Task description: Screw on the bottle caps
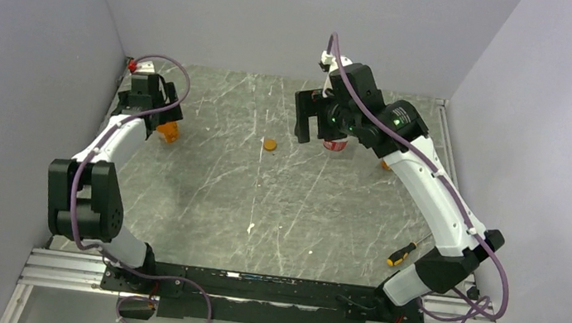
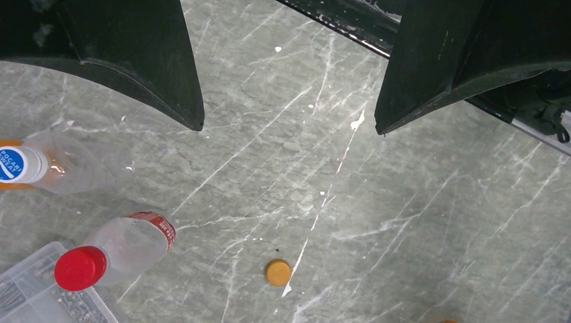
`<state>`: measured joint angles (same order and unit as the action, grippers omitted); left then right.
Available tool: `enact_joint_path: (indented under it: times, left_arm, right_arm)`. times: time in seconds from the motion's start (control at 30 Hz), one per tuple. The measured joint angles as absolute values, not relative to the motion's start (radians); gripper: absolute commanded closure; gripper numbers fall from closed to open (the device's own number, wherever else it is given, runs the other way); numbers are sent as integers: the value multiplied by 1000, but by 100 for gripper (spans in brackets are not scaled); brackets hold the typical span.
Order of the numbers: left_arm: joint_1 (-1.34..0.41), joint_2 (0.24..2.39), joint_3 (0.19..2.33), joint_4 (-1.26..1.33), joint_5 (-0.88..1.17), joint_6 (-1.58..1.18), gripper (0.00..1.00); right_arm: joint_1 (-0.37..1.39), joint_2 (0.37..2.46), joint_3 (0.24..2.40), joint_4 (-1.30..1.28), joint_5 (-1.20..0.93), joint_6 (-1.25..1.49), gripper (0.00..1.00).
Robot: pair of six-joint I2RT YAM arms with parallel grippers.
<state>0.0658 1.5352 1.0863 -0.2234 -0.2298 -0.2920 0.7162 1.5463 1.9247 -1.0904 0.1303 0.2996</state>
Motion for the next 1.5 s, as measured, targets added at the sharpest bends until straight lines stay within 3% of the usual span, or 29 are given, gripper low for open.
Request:
enact_joint_path:
  times: [0.3,0.5,0.67,0.83,1.0,1.2,1.5]
  left_arm:
    - [67,1653,1010,5,-252,-324,1]
    - [67,1693,928,162,-279,-347,12]
    - [67,1712,875,276,-270,-349,30]
    - [67,1710,855,312,-215,-326,63]
    - [63,1654,947,93,15,-286,67]
    - [29,1463,1058,-177,476,-195,67]
    - [-317,1235,1100,-461,914,9,69]
  right_arm:
    - [735,1494,1906,-1068,132,300,0]
    - [744,1492,1877,-1065,134,305,0]
    - [748,1492,1854,-1058,138,307,0]
    - [750,1492,1829,-1042,139,307,1]
    - [751,1492,1820,-1034,137,302,0]
    - [752,1477,1813,-994,72,273,0]
    - [752,1415,1754,-896,-193,245,2]
